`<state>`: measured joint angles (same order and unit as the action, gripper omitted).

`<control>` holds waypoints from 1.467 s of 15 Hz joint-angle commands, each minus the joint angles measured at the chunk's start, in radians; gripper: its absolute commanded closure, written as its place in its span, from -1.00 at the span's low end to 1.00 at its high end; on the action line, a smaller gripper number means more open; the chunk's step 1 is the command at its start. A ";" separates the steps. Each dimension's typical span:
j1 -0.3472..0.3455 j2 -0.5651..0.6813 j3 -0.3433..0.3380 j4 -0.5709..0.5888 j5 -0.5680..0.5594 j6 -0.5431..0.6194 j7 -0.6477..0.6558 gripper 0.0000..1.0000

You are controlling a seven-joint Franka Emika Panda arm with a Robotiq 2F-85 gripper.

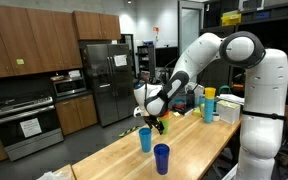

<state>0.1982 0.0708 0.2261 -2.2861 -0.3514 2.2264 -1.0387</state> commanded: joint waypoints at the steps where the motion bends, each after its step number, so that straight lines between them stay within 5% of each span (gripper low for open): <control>1: -0.008 0.035 -0.007 0.030 0.029 0.021 -0.060 -1.00; 13: -0.018 0.141 0.009 0.122 0.099 0.023 -0.200 -1.00; 14: -0.021 0.145 0.007 0.126 0.106 0.028 -0.208 -0.50; 17: -0.029 0.154 0.005 0.143 0.128 0.023 -0.229 -0.23; 22: -0.048 0.152 0.005 0.163 0.180 0.018 -0.273 0.56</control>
<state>0.1671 0.2224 0.2288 -2.1414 -0.2073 2.2444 -1.2676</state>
